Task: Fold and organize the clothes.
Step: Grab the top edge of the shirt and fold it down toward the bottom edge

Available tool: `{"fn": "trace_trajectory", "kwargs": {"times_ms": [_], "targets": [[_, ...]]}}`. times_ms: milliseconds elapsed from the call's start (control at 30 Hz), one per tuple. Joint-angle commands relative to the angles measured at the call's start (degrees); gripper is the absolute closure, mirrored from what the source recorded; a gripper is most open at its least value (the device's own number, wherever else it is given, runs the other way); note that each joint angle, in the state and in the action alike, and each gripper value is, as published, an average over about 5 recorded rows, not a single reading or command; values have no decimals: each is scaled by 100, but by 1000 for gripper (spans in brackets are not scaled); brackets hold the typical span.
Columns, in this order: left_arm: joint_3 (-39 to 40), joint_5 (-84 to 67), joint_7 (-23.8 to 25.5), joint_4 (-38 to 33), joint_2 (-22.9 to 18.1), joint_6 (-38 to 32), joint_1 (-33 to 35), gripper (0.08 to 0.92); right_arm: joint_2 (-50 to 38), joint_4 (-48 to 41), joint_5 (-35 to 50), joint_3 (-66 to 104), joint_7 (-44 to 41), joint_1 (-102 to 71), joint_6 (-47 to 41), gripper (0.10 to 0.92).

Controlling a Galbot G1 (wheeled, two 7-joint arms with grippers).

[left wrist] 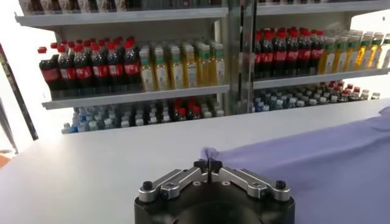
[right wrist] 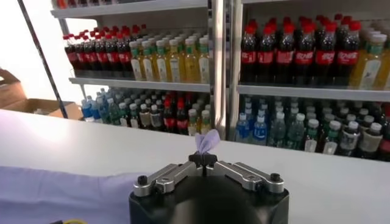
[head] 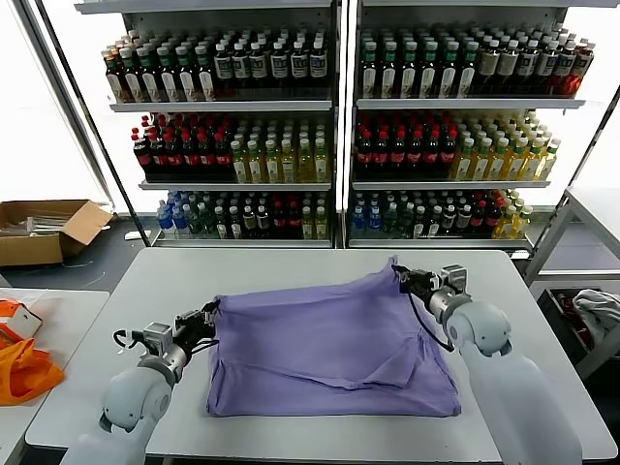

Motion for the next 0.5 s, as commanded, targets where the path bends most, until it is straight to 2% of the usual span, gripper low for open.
{"fn": "trace_trajectory", "kwargs": {"times_ms": [33,267,500], "targets": [[-216,177,0,-852,78,9,1046,916,-211,986,-88,328,162,-1201,-13,918],[-310,367,40,-1067,10,24,1513,916,-414,1375,-93,473,288,-1672,-16,918],[-376,443,78,-934,-73,14,1646,916,-345,1851,-166,674,399,-2237,-16,918]]}}
